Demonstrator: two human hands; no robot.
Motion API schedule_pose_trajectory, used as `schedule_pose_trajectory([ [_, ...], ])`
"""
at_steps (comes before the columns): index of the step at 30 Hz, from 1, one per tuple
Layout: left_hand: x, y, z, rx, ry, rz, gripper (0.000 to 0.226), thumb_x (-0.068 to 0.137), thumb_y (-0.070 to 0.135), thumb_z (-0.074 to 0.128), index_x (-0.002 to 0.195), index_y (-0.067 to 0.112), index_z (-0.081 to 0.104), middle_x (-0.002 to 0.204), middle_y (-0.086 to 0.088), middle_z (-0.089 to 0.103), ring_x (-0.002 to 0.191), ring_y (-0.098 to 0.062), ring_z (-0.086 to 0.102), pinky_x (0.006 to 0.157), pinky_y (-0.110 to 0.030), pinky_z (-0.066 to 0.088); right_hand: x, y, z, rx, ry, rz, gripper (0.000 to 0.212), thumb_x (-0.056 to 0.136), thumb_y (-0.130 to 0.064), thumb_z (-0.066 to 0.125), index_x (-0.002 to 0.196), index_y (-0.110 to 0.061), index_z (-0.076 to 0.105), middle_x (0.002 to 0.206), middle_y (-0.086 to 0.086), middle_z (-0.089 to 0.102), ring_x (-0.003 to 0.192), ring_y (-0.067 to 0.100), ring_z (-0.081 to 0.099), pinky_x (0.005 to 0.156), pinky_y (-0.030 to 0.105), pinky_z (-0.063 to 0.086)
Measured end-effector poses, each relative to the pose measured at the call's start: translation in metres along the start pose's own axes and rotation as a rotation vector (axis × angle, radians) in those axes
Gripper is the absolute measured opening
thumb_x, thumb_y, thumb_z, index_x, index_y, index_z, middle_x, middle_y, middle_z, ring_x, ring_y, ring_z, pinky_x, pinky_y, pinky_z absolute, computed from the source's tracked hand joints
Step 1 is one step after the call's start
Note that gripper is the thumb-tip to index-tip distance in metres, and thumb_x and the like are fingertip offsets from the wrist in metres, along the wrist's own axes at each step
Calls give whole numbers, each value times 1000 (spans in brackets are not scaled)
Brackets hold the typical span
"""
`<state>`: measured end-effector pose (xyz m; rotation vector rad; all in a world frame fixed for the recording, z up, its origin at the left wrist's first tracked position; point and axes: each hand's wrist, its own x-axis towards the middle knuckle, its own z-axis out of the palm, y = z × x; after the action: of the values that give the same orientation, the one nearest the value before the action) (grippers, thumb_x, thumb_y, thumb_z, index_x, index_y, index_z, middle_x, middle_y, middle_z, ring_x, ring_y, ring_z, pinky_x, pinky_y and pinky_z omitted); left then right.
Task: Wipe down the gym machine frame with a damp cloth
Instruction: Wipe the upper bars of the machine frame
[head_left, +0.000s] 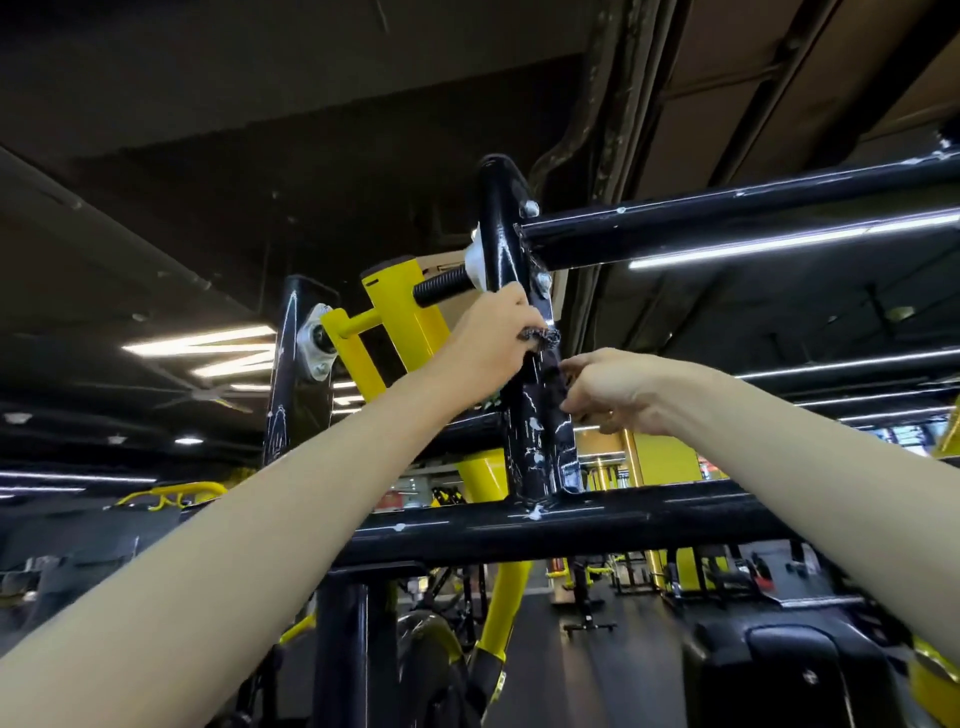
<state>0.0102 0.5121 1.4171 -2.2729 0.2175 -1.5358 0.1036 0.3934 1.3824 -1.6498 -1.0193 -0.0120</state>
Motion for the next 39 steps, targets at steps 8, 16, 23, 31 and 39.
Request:
schedule_pose_trajectory([
  [8, -40, 19, 6, 134, -260, 212, 26, 94, 8, 54, 118, 10, 64, 111, -7, 48, 103, -22, 45, 87, -35, 42, -25, 5, -6, -190, -12, 68, 47, 90, 13, 45, 129, -11, 57, 106, 11, 62, 91, 22, 62, 86, 38, 39],
  [16, -77, 42, 14, 148, -350, 268, 27, 93, 8, 57, 119, 8, 65, 111, -8, 50, 100, -22, 49, 84, -31, 44, -36, 12, 2, -437, -69, 60, 29, 93, 0, 54, 120, -3, 62, 109, 10, 69, 78, 13, 65, 64, 25, 47],
  [23, -70, 42, 16, 164, -195, 117, 19, 90, 5, 59, 106, 6, 68, 99, -8, 49, 85, -22, 50, 73, -36, 49, -46, 29, 8, -528, -38, -48, 24, 90, 4, 54, 111, 4, 64, 112, 18, 64, 95, 24, 63, 86, 33, 54],
  [31, -62, 37, 10, 115, -125, 44, 25, 92, 10, 60, 116, 10, 66, 102, -6, 49, 89, -18, 51, 78, -36, 50, -49, 34, 5, -566, -45, -116, 27, 88, 0, 59, 113, 0, 67, 116, 17, 66, 109, 29, 60, 101, 42, 47],
  [39, -59, 27, 2, 170, -147, 199, 23, 88, 6, 64, 111, 4, 67, 99, -13, 53, 81, -21, 50, 64, -38, 51, -46, 37, 1, -555, -63, -148, 26, 89, -2, 60, 113, -3, 68, 113, 13, 67, 106, 26, 61, 99, 40, 49],
])
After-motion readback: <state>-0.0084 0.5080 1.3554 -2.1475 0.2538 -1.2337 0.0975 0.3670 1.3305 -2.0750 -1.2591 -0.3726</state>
